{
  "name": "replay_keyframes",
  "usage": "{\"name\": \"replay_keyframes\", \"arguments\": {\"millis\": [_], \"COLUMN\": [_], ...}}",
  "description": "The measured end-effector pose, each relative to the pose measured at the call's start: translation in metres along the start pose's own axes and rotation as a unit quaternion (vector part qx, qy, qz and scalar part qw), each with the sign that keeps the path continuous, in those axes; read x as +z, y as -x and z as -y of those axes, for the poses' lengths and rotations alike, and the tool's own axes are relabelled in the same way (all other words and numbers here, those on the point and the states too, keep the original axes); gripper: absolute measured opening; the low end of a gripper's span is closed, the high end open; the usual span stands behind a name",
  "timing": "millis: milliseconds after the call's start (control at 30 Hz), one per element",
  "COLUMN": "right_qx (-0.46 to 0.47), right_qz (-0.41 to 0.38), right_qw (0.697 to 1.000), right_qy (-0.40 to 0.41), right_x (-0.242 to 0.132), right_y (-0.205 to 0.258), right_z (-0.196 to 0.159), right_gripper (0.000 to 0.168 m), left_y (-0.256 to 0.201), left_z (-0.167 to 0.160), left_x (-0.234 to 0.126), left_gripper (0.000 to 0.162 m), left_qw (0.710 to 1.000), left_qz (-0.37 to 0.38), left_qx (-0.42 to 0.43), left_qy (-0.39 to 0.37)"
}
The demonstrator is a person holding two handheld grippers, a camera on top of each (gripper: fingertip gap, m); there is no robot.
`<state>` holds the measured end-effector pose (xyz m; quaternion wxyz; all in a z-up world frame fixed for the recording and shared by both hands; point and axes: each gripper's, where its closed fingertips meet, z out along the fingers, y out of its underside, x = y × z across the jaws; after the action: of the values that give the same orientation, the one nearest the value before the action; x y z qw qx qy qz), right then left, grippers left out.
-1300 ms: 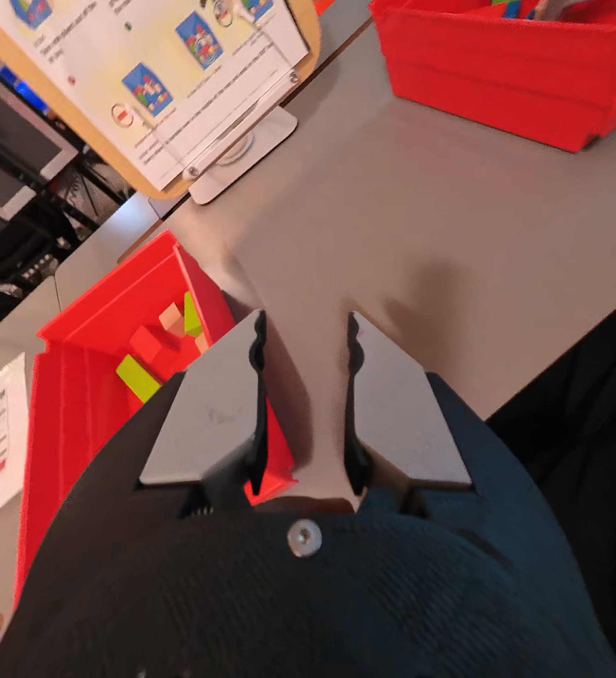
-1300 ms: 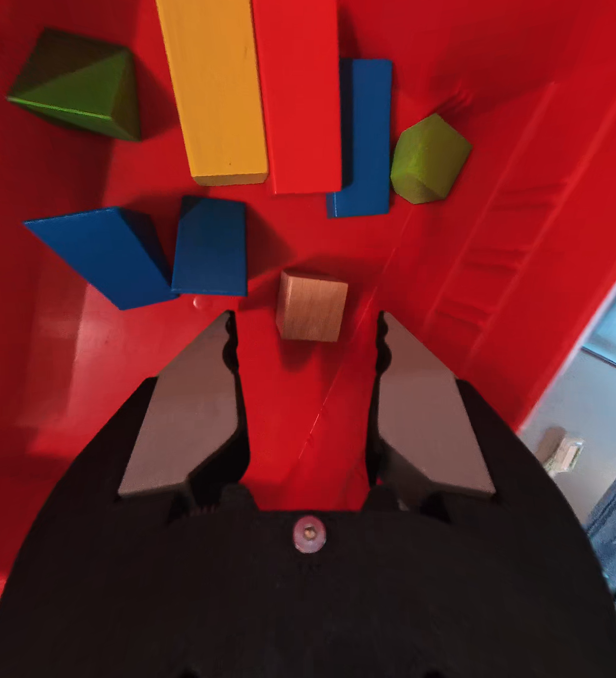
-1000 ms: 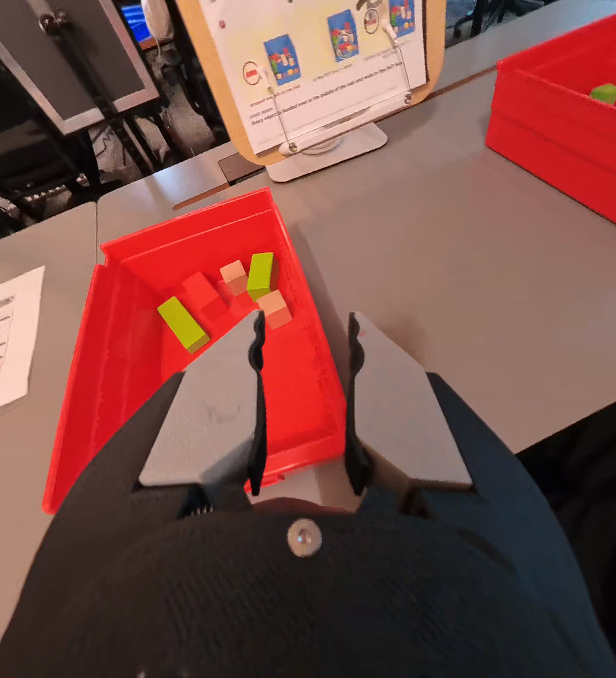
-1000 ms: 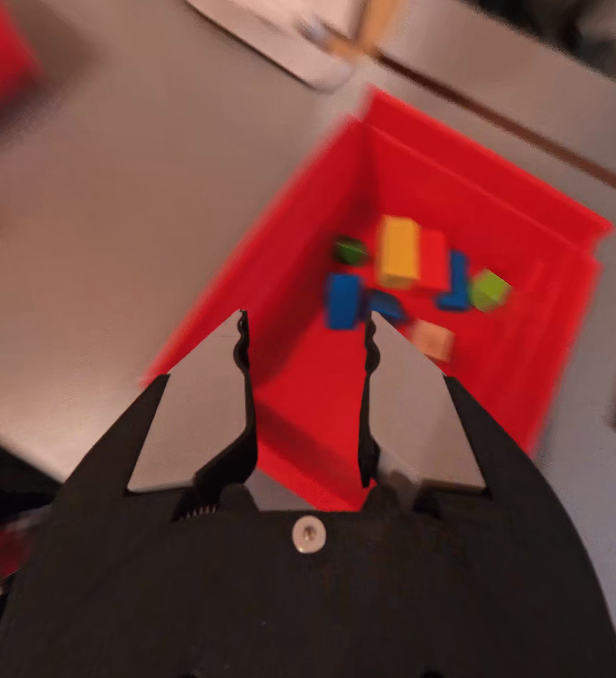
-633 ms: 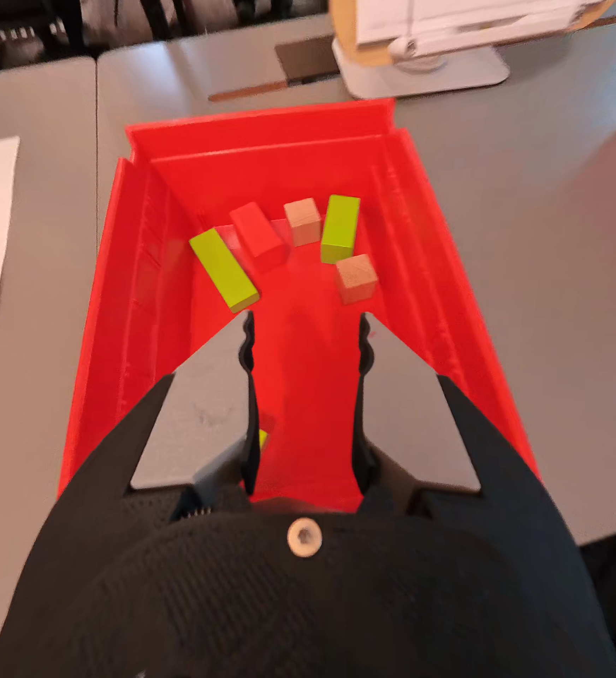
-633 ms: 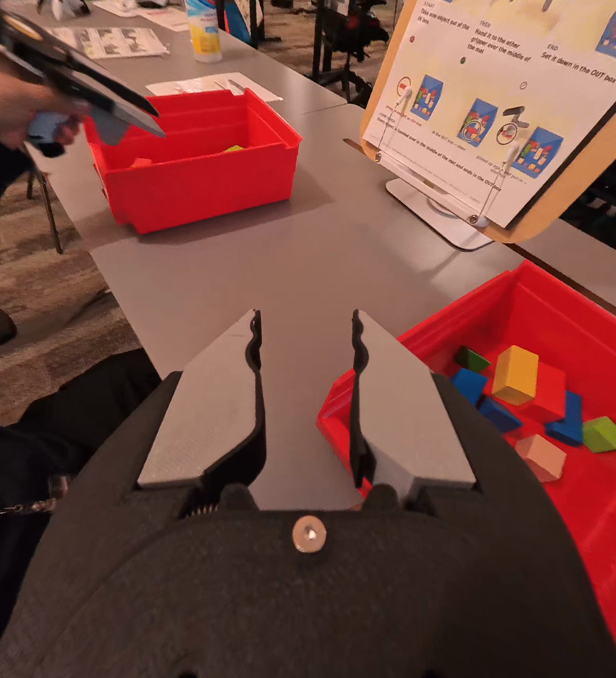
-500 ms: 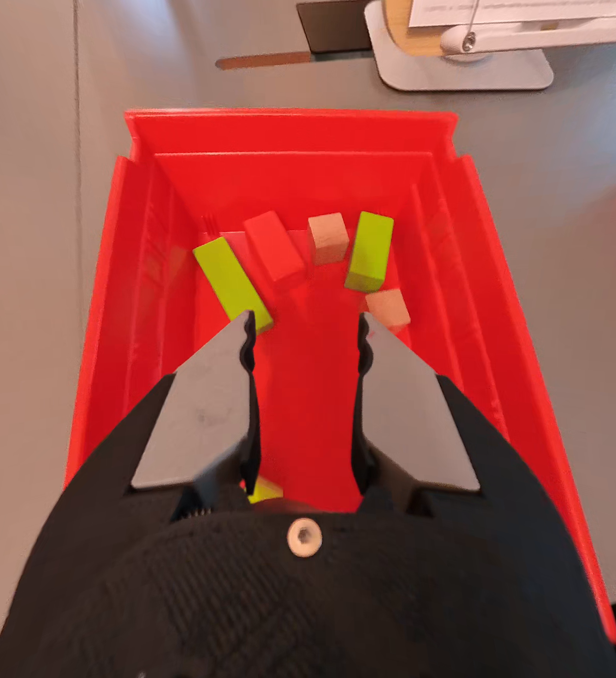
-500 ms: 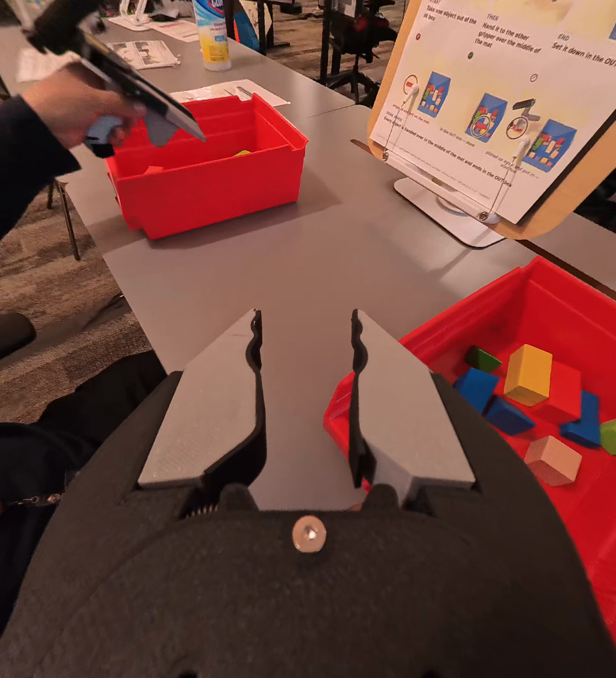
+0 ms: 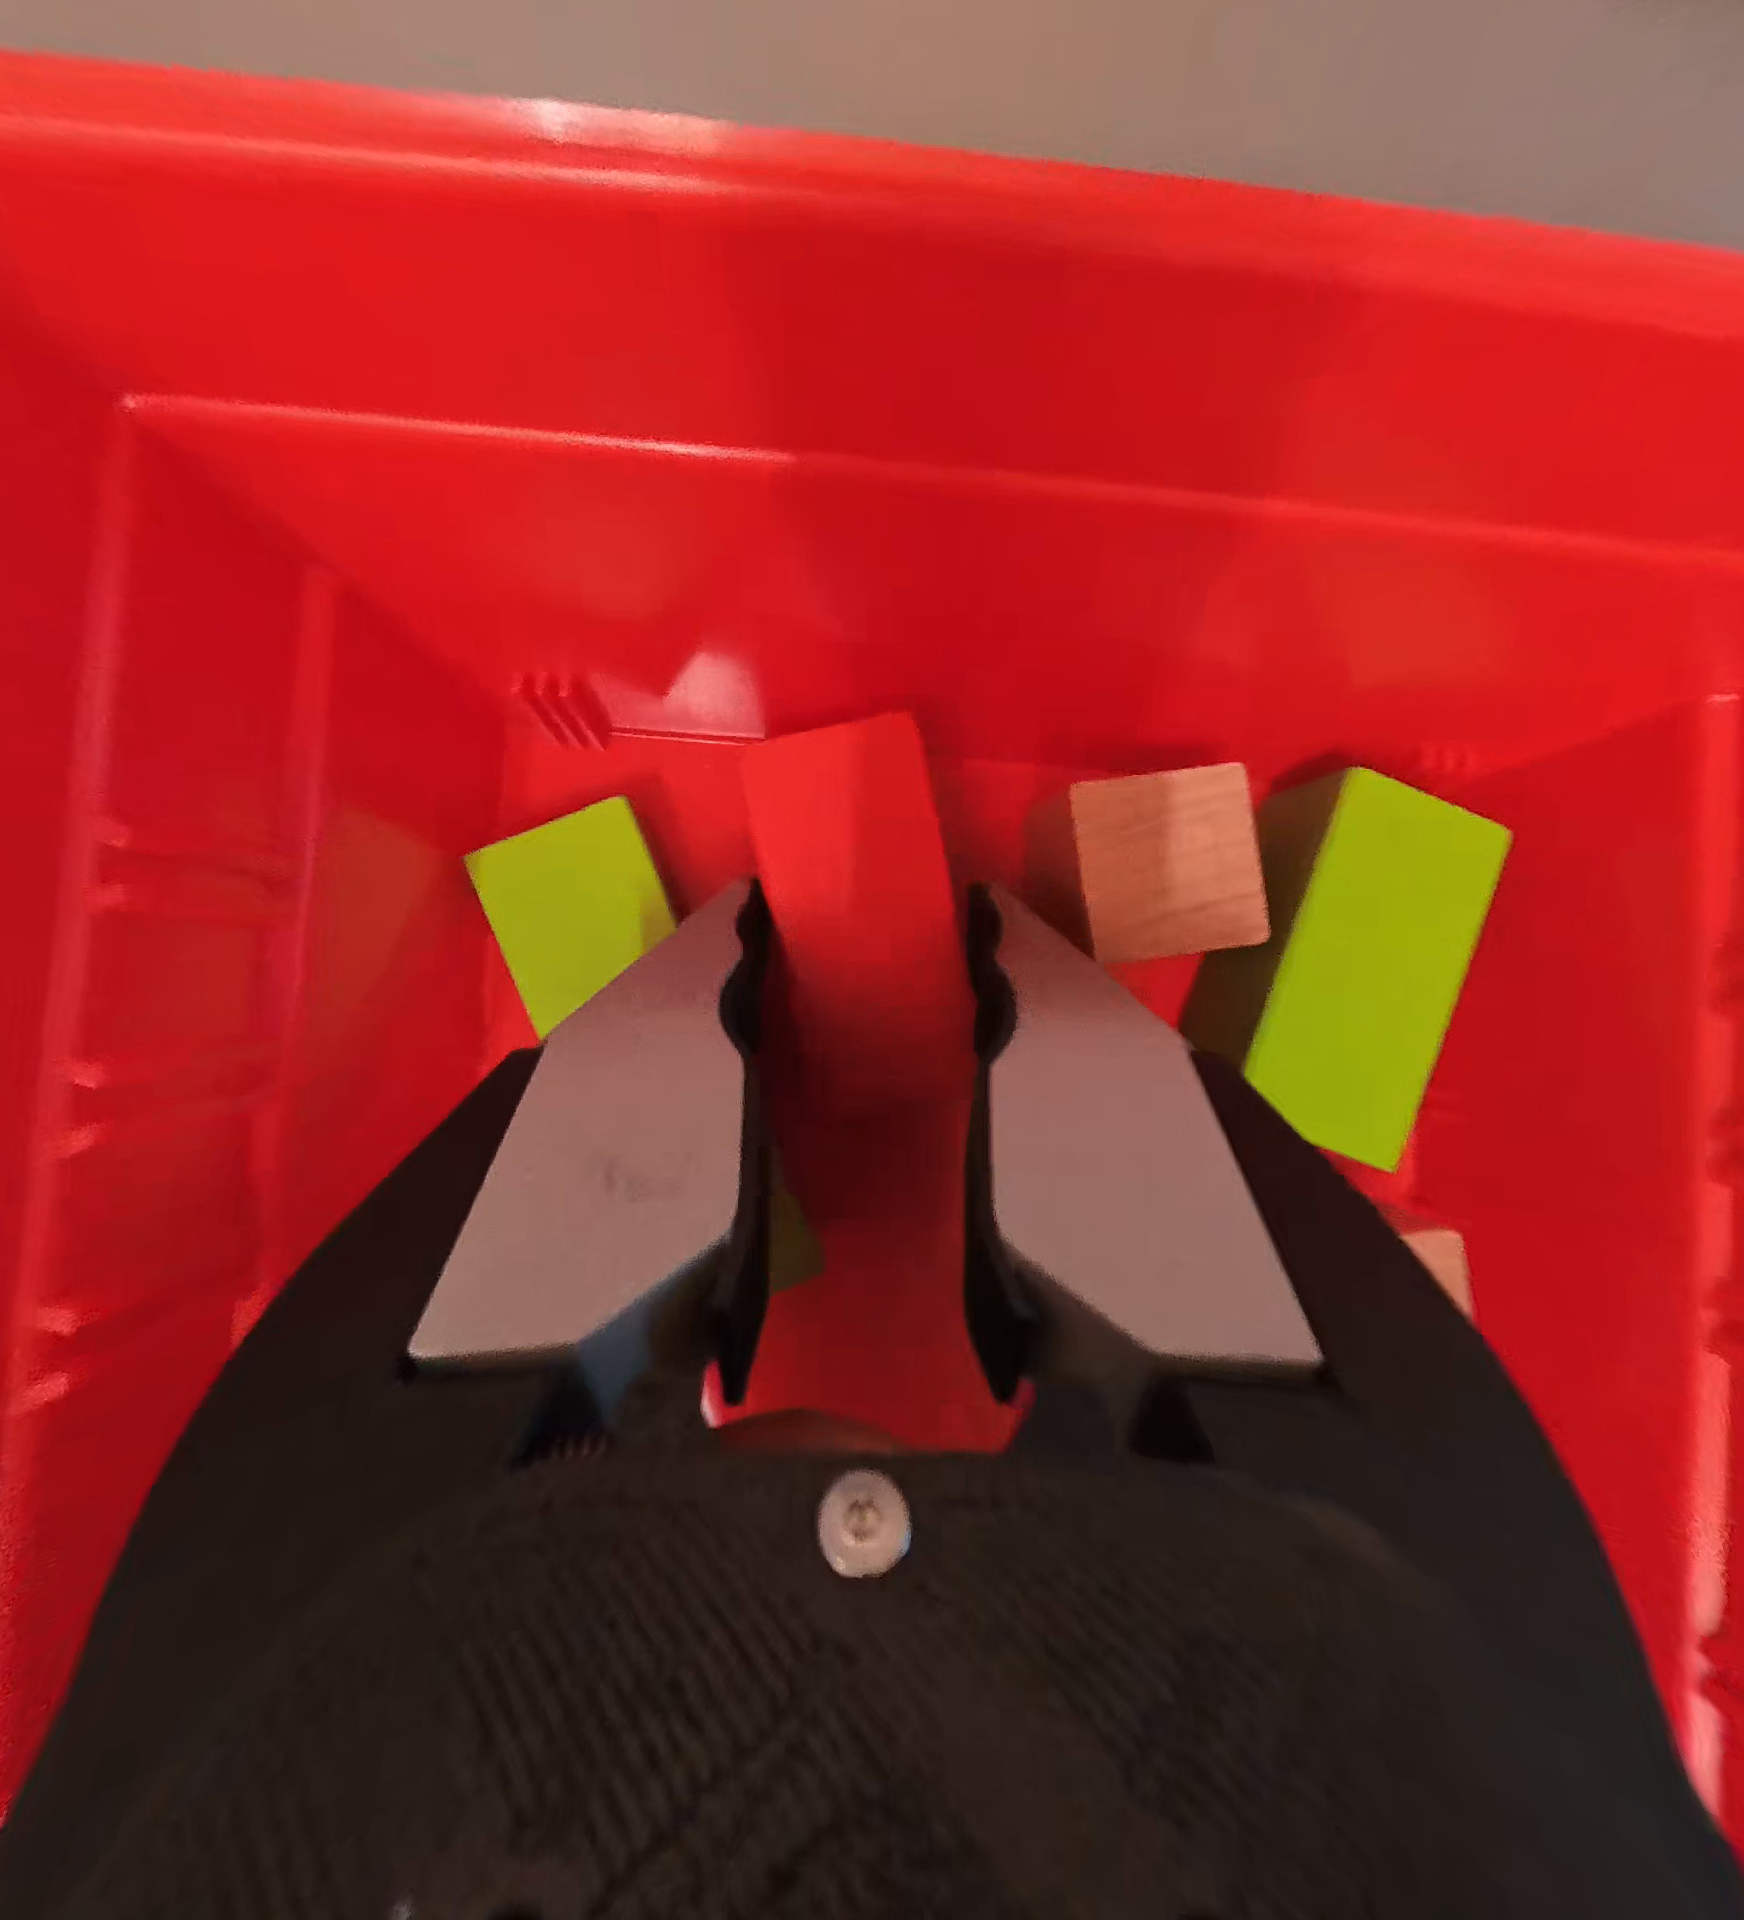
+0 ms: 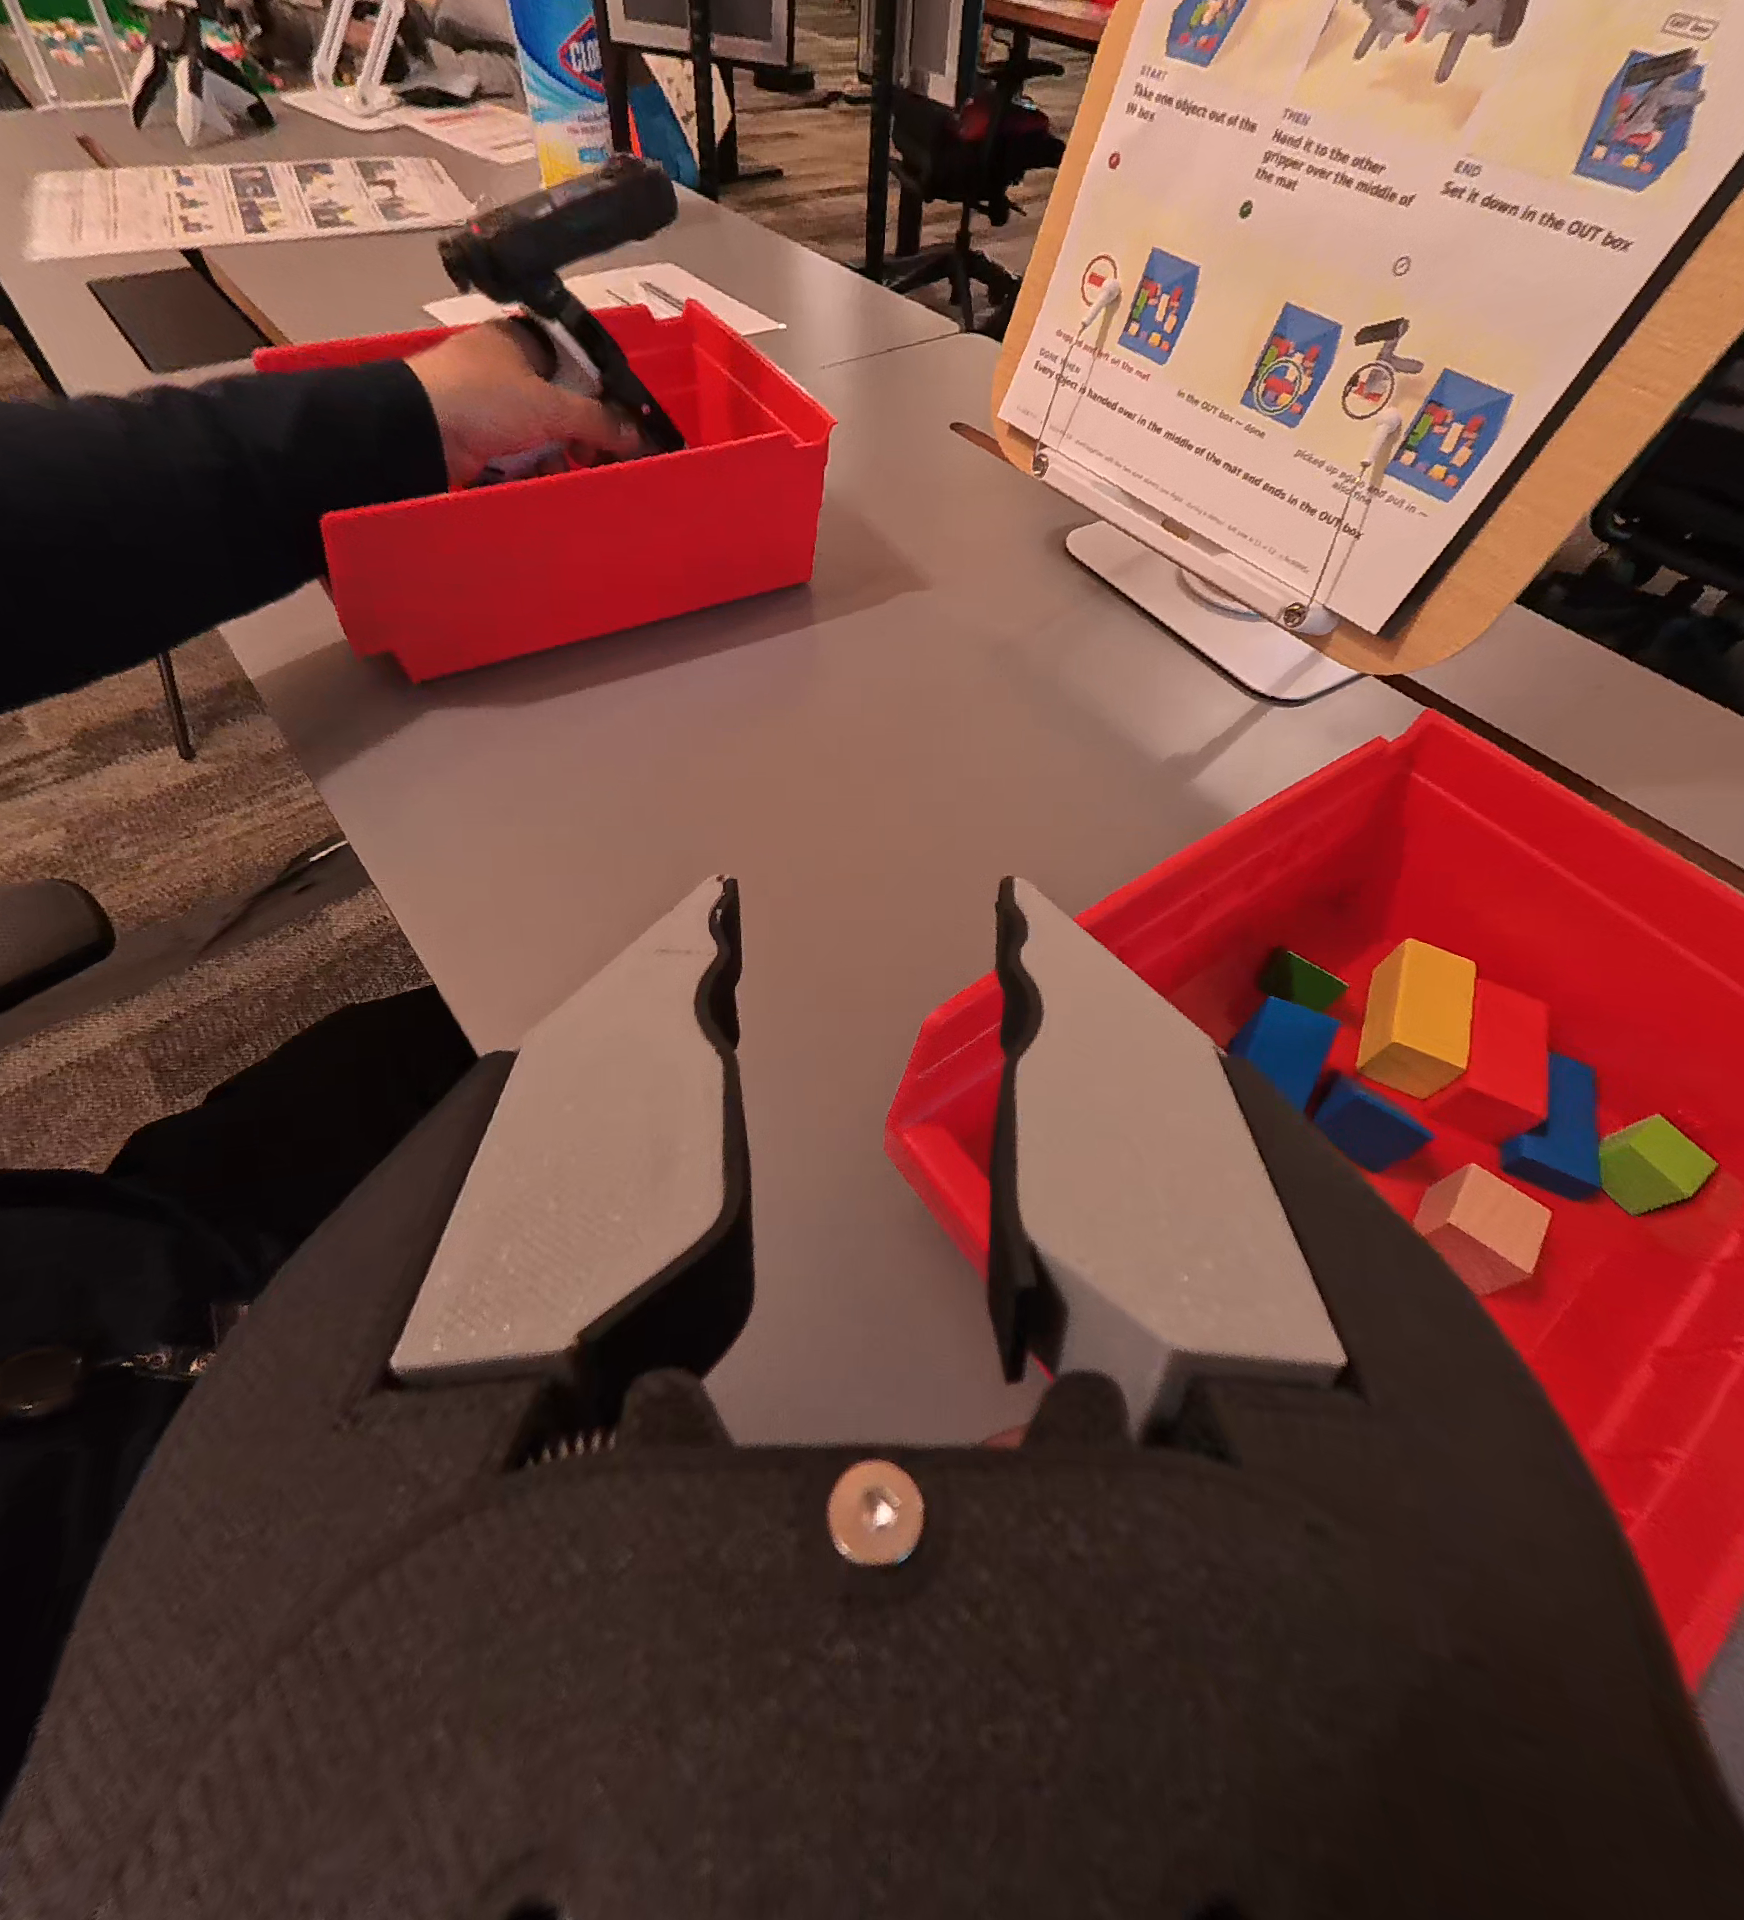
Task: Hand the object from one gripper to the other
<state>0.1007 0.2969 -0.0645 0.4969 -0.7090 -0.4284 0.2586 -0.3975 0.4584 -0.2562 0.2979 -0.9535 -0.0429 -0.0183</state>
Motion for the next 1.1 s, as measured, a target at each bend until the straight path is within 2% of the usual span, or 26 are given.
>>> {"name": "replay_keyframes", "arguments": {"millis": [133, 233, 333, 400, 467, 500, 600, 633, 700, 800, 900, 967, 1100], "right_qx": [0.003, 0.002, 0.0, 0.0, 0.001, 0.002, -0.001, -0.006, -0.014, 0.006, 0.04, 0.043, 0.007], "right_qz": [0.007, 0.023, 0.055, 0.08, 0.111, 0.124, 0.154, 0.164, 0.194, 0.289, 0.35, 0.36, 0.349], "right_qw": [1.0, 1.0, 0.998, 0.997, 0.994, 0.992, 0.987, 0.984, 0.977, 0.949, 0.926, 0.92, 0.915], "right_qy": [-0.002, 0.001, 0.004, -0.001, -0.017, -0.028, -0.052, -0.062, -0.084, -0.125, -0.136, -0.149, -0.201], "right_x": [0.002, 0.009, 0.018, 0.025, 0.03, 0.033, 0.04, 0.041, 0.04, 0.023, 0.008, 0.001, -0.011], "right_y": [-0.001, 0.005, 0.019, 0.031, 0.048, 0.057, 0.085, 0.096, 0.118, 0.157, 0.172, 0.176, 0.182], "right_z": [0.0, -0.001, -0.003, 0.0, 0.008, 0.013, 0.031, 0.038, 0.051, 0.069, 0.074, 0.075, 0.084], "right_gripper": [0.047, 0.047, 0.047, 0.047, 0.046, 0.046, 0.046, 0.047, 0.048, 0.049, 0.048, 0.048, 0.045], "left_y": [0.007, 0.005, -0.023, -0.064, -0.123, -0.159, -0.254, -0.275, -0.308, -0.337, -0.352, -0.361, -0.378], "left_z": [-0.001, 0.016, 0.033, 0.032, 0.02, 0.006, -0.053, -0.071, -0.098, -0.122, -0.132, -0.14, -0.154], "left_x": [-0.005, -0.032, -0.085, -0.128, -0.179, -0.206, -0.288, -0.304, -0.326, -0.348, -0.367, -0.376, -0.375], "left_gripper": [0.034, 0.034, 0.034, 0.033, 0.033, 0.033, 0.033, 0.033, 0.033, 0.033, 0.034, 0.034, 0.034], "left_qw": [0.999, 0.996, 0.984, 0.968, 0.93, 0.9, 0.778, 0.75, 0.712, 0.675, 0.649, 0.628, 0.624], "left_qz": [0.033, 0.034, -0.022, -0.111, -0.234, -0.308, -0.51, -0.544, -0.58, -0.606, -0.613, -0.61, -0.604], "left_qx": [0.035, 0.059, 0.083, 0.089, 0.114, 0.137, 0.197, 0.213, 0.237, 0.259, 0.281, 0.301, 0.329], "left_qy": [0.002, -0.065, -0.156, -0.206, -0.259, -0.277, -0.31, -0.312, -0.318, -0.331, -0.353, -0.379, -0.371]}}
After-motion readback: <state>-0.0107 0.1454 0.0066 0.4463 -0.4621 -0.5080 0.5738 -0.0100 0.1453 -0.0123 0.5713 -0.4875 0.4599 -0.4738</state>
